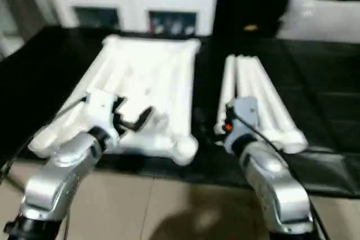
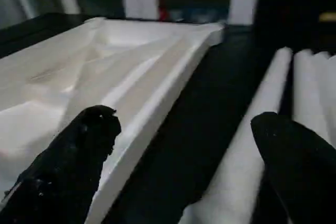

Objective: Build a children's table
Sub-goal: Move to table

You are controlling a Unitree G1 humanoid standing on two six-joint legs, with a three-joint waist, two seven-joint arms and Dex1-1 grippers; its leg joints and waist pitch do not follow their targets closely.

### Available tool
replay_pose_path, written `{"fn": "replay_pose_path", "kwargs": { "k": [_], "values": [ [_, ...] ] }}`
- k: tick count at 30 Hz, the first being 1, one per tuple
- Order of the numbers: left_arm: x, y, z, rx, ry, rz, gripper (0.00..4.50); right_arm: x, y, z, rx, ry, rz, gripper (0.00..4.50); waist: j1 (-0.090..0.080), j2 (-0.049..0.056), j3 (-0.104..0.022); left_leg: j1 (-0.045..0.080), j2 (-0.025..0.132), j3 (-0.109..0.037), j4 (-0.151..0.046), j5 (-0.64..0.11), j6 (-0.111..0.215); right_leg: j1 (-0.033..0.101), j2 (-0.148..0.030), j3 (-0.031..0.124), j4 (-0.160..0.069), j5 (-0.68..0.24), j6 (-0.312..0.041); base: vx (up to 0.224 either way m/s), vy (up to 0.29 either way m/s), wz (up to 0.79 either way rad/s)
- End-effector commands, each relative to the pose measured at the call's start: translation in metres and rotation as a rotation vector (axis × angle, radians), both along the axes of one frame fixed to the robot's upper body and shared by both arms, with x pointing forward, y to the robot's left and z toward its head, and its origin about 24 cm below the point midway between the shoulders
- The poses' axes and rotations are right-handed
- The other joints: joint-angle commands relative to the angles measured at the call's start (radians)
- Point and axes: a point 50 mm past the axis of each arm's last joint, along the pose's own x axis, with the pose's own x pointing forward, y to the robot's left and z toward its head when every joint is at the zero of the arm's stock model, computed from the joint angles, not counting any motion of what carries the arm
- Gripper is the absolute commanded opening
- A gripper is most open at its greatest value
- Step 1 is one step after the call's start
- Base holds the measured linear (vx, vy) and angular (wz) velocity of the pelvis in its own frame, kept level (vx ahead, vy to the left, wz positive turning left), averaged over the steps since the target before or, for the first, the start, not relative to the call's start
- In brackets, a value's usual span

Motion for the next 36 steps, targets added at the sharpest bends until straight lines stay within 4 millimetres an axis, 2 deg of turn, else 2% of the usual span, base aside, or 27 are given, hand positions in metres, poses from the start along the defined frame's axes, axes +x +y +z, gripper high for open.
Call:
{"fn": "replay_pose_path", "kwargs": {
  "k": [1,2,3,4,5,6,7,8,9,10,11,12,13,14,15,16,17,18,19,20,21,22,24,26,29,31,36],
  "values": [
    [0.001,0.006,-0.001,0.016,0.0,0.015,4.48,0.001,0.004,0.002,0.008,-0.014,0.014,4.5,-0.006,0.025,-0.037,-0.021,0.058,-0.027,-0.156,0.047,0.016,0.051,-0.081,-0.014,-0.121,-0.301,-0.152,0.14,0.071,-0.46],
    [0.001,0.007,-0.001,0.016,0.0,0.015,4.48,0.001,0.004,0.003,0.007,-0.015,0.016,4.5,-0.029,0.067,-0.032,-0.013,0.103,-0.069,-0.201,-0.079,0.029,0.024,-0.055,-0.047,-0.07,-0.31,-0.125,0.188,0.092,-0.17],
    [0.001,0.007,-0.001,0.017,0.0,0.014,4.48,0.001,0.004,0.003,0.005,-0.018,0.021,4.5,-0.065,0.063,-0.057,0.098,0.196,-0.142,-0.223,-0.304,0.113,-0.055,-0.074,-0.094,0.034,-0.253,-0.08,0.188,0.092,-0.17],
    [0.001,0.007,-0.001,0.016,0.001,0.015,4.48,0.001,0.005,0.003,0.003,-0.018,0.024,4.5,-0.079,0.054,-0.067,0.121,0.209,-0.158,-0.226,-0.325,0.176,-0.069,-0.088,-0.117,0.066,-0.179,-0.058,0.187,0.058,0.0],
    [0.001,0.007,-0.002,0.016,0.001,0.017,4.48,0.001,0.005,0.003,-0.002,-0.017,0.029,4.5,-0.094,0.058,-0.068,0.126,0.189,-0.17,-0.213,-0.184,0.315,-0.092,-0.096,-0.145,0.09,-0.099,0.013,0.149,0.044,0.01],
    [0.001,0.008,-0.002,0.016,0.002,0.018,4.48,0.001,0.005,0.003,-0.005,-0.016,0.032,4.5,-0.101,0.044,-0.064,0.127,0.174,-0.15,-0.191,-0.01,0.434,-0.123,-0.109,-0.152,0.098,-0.062,0.067,0.149,0.044,0.01],
    [0.001,0.008,-0.002,0.015,0.003,0.02,4.48,0.0,0.005,0.003,-0.011,-0.012,0.037,4.5,-0.109,0.025,-0.07,0.126,0.155,-0.13,-0.177,0.127,0.509,-0.133,-0.123,-0.145,0.076,-0.026,0.08,0.139,0.004,-0.01],
    [0.001,0.008,-0.002,0.015,0.003,0.02,4.48,0.0,0.005,0.003,-0.011,-0.011,0.037,4.5,-0.11,0.014,-0.073,0.123,0.139,-0.117,-0.166,0.189,0.519,-0.131,-0.134,-0.137,0.05,0.003,0.069,0.118,-0.052,0.03],
    [0.001,0.008,-0.003,0.009,0.007,0.026,4.48,0.0,0.006,0.002,-0.018,-0.008,0.044,4.5,-0.1,-0.039,-0.071,0.059,0.06,-0.031,-0.13,0.128,0.437,-0.059,-0.165,-0.102,-0.05,0.089,0.028,0.118,-0.052,0.03],
    [0.001,0.008,-0.003,0.009,0.007,0.026,4.48,0.0,0.006,0.002,-0.018,-0.008,0.044,4.5,-0.063,-0.078,-0.084,-0.051,-0.019,0.027,-0.041,0.01,0.334,0.079,-0.236,-0.011,-0.099,0.042,-0.009,0.127,-0.118,0.09],
    [0.001,0.008,-0.003,0.008,0.009,0.028,4.48,0.0,0.006,0.002,-0.019,-0.007,0.045,4.5,-0.044,-0.061,-0.083,-0.078,0.002,0.014,-0.003,0.01,0.282,0.104,-0.294,0.02,-0.109,0.058,-0.074,0.136,-0.127,-0.04],
    [0.0,0.009,-0.004,0.005,0.011,0.03,4.48,0.0,0.006,0.002,-0.021,-0.006,0.046,4.5,-0.035,-0.06,-0.075,-0.095,0.02,0.007,0.007,0.069,0.17,0.104,-0.276,-0.018,-0.096,0.117,-0.127,0.136,-0.127,-0.04],
    [-0.001,0.009,-0.005,0.002,0.006,0.026,4.48,0.0,0.007,0.002,-0.026,-0.006,0.049,4.5,-0.033,-0.059,-0.061,-0.094,0.035,0.01,-0.024,0.128,0.114,0.091,-0.253,-0.048,-0.099,0.162,-0.197,0.119,-0.07,-0.12],
    [-0.002,0.01,-0.006,0.004,0.006,0.023,4.48,0.0,0.007,0.002,-0.031,-0.007,0.055,4.5,-0.03,-0.041,-0.061,-0.091,0.053,0.004,-0.057,0.188,0.107,0.082,-0.243,-0.068,-0.09,0.192,-0.23,0.099,-0.035,-0.07],
    [-0.002,0.011,-0.006,0.006,0.006,0.021,4.48,0.0,0.007,0.002,-0.035,-0.008,0.06,4.5,-0.032,-0.008,-0.053,-0.065,0.088,0.006,-0.14,0.235,0.12,0.055,-0.194,-0.119,-0.085,0.153,-0.238,0.099,-0.035,-0.07],
    [-0.002,0.011,-0.006,0.006,0.006,0.021,4.48,0.0,0.007,0.002,-0.035,-0.008,0.06,4.5,-0.051,0.028,-0.07,-0.014,0.15,-0.035,-0.148,0.265,0.188,0.015,-0.135,-0.139,-0.021,0.136,-0.176,0.131,0.016,-0.04],
    [-0.004,0.011,-0.006,0.021,-0.003,-0.011,4.48,0.001,0.008,0.002,-0.04,-0.014,0.076,4.5,-0.06,0.028,-0.083,0.03,0.165,-0.057,-0.131,0.36,0.23,-0.023,-0.13,-0.141,0.0,0.163,-0.153,0.123,0.045,-0.01],
    [-0.004,0.011,-0.006,0.023,-0.003,-0.013,4.48,0.001,0.008,0.002,-0.04,-0.014,0.077,4.5,-0.064,0.026,-0.088,0.047,0.173,-0.076,-0.12,0.484,0.275,-0.04,-0.139,-0.135,0.006,0.185,-0.135,0.123,0.045,-0.01],
    [-0.005,0.013,-0.006,0.039,-0.007,-0.033,4.48,0.001,0.008,0.003,-0.041,-0.021,0.093,4.5,-0.053,0.016,-0.084,0.031,0.164,-0.068,-0.103,0.666,0.295,-0.042,-0.164,-0.116,-0.008,0.256,-0.111,0.05,0.04,0.01],
    [-0.007,0.015,-0.005,0.055,-0.014,-0.071,4.48,0.001,0.007,0.005,-0.042,-0.025,0.119,4.5,-0.039,0.003,-0.089,0.009,0.129,-0.043,-0.093,0.723,0.264,-0.025,-0.178,-0.104,-0.018,0.359,-0.114,0.0,0.0,0.0],
    [-0.008,0.017,-0.004,0.066,-0.023,-0.103,4.48,0.001,0.007,0.006,-0.04,-0.024,0.148,4.5,-0.032,-0.003,-0.084,-0.016,0.109,-0.023,-0.106,0.654,0.224,-0.001,-0.181,-0.106,-0.017,0.407,-0.125,0.0,0.0,0.0],
    [-0.009,0.018,-0.003,0.07,-0.021,-0.119,4.48,0.001,0.006,0.007,-0.042,-0.026,0.169,4.5,-0.029,-0.004,-0.08,-0.024,0.111,-0.017,-0.114,0.574,0.2,0.005,-0.185,-0.109,-0.021,0.389,-0.13,0.0,0.0,0.0],
    [-0.011,0.022,-0.002,0.077,-0.001,-0.187,4.48,-0.001,0.004,0.009,-0.067,-0.03,0.23,4.5,-0.027,0.002,-0.056,-0.024,0.132,-0.009,-0.152,0.149,0.127,0.008,-0.197,-0.109,-0.045,0.145,-0.182,-0.054,-0.002,-0.01],
    [-0.015,0.024,0.0,0.081,0.011,-0.285,4.48,-0.002,0.002,0.009,-0.077,-0.025,0.278,4.5,-0.032,0.007,-0.045,-0.012,0.139,-0.005,-0.174,-0.103,0.069,0.007,-0.199,-0.104,-0.062,-0.018,-0.212,-0.073,-0.015,0.03],
    [-0.018,0.025,0.003,0.076,0.02,-0.367,4.48,-0.004,0.001,0.01,-0.086,-0.025,0.331,4.5,-0.031,0.005,-0.029,-0.005,0.141,0.005,-0.188,-0.268,0.016,-0.004,-0.209,-0.095,-0.084,-0.247,-0.192,-0.076,-0.017,0.03],
    [-0.024,0.026,0.007,0.088,0.042,-0.492,4.48,-0.009,0.0,0.011,-0.1,-0.017,0.426,4.5,-0.026,0.0,-0.023,-0.005,0.143,0.015,-0.191,-0.283,0.007,-0.011,-0.212,-0.09,-0.093,-0.335,-0.168,-0.065,-0.02,0.02],
    [-0.034,0.031,0.006,0.15,0.107,-0.696,4.48,-0.016,-0.005,0.013,-0.138,0.0,0.571,4.5,-0.021,0.002,-0.026,-0.011,0.149,0.024,-0.199,-0.195,0.023,-0.011,-0.205,-0.092,-0.087,-0.268,-0.159,0.0,0.0,0.0]
  ]
}}
